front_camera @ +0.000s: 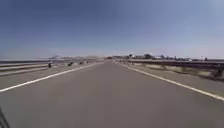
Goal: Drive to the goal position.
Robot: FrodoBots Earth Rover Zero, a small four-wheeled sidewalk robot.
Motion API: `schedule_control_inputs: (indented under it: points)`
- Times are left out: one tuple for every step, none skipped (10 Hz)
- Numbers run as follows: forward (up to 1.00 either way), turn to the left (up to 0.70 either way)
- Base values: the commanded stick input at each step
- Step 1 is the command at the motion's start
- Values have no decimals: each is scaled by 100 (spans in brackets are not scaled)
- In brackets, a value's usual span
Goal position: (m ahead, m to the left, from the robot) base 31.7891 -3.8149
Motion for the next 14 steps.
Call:
schedule_control_inputs:
  points:
    - [100, 0]
    - [100, 0]
    - [100, 0]
    - [100, 0]
    - [100, 0]
    - [100, 0]
    - [100, 0]
    - [100, 0]
    - [100, 0]
    - [100, 0]
    - [100, 0]
    - [100, 0]
    - [100, 0]
    - [100, 0]
